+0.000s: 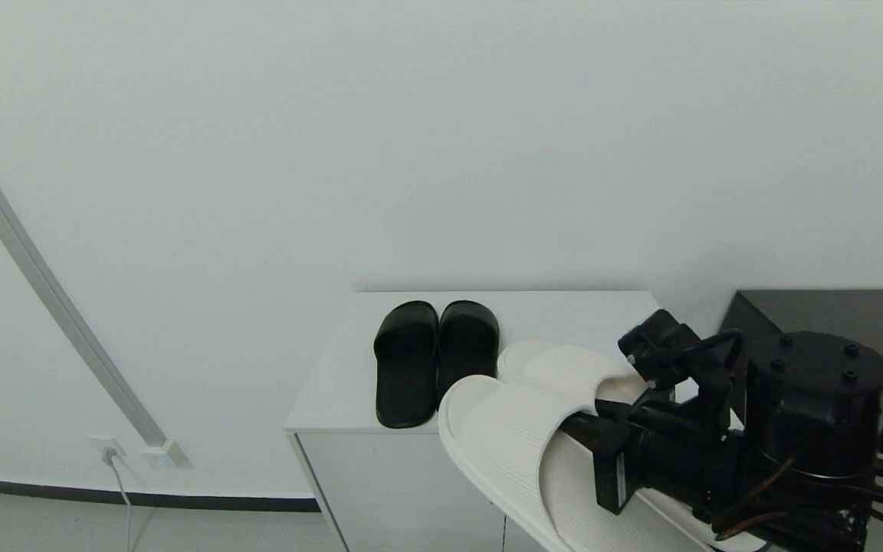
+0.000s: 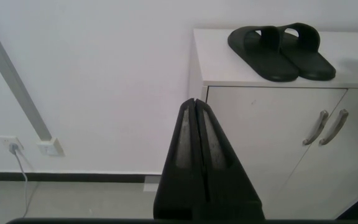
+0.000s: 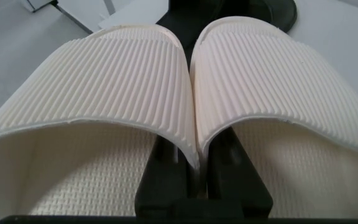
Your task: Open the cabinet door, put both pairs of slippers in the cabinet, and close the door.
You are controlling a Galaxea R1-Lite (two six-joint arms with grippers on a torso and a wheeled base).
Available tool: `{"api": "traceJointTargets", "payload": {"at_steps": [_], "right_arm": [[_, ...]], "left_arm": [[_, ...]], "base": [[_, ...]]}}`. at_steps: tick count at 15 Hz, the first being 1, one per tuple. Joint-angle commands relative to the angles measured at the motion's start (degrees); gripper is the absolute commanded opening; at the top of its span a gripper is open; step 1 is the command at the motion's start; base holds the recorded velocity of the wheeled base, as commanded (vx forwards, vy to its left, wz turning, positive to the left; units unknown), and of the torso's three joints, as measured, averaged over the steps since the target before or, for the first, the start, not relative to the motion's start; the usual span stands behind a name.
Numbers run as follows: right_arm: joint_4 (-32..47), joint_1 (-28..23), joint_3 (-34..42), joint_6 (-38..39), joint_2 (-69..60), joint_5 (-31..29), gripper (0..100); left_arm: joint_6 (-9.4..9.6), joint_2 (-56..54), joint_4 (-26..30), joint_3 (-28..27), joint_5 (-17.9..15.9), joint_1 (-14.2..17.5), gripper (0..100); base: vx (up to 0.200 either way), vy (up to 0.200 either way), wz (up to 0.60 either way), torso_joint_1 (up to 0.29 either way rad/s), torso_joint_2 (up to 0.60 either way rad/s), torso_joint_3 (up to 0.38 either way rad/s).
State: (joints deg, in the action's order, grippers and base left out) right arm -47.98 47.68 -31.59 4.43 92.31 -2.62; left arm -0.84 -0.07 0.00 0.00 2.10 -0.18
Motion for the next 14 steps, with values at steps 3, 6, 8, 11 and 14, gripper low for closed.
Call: {"api": "traceJointTargets", "payload": {"at_steps": [3,6,8,11,14], "right_arm": [[-0.1,0.4,1.7,0.0,-1.6,1.0,0],[-0.2,0.5,2.3,-0.1,-1.6,1.3,0],[-0.2,0.5,2.3,-0.1,-1.7,1.2,0],[-0.3,0.4,2.9,-0.9,-1.7,1.2,0],[-0.4,0.4,3.3,-1.6,-1.8,1.2,0]], "left_arm": [[-0.13,0.1,0.0,0.0,0.0,0.0,0],[-0.13,0.1,0.0,0.0,0.0,0.0,0],[-0.13,0.1,0.0,0.0,0.0,0.0,0],[-0.13,0.1,0.0,0.0,0.0,0.0,0],[-0.13,0.1,0.0,0.0,0.0,0.0,0]], "base": [[0.0,0.0,0.0,0.0,0.0,0.0],[-0.133,0.0,0.0,0.003,0.0,0.002],[-0.2,0.0,0.0,0.019,0.0,0.0],[-0.133,0.0,0.0,-0.01,0.0,0.003],[0.0,0.0,0.0,0.0,0.0,0.0]]}}
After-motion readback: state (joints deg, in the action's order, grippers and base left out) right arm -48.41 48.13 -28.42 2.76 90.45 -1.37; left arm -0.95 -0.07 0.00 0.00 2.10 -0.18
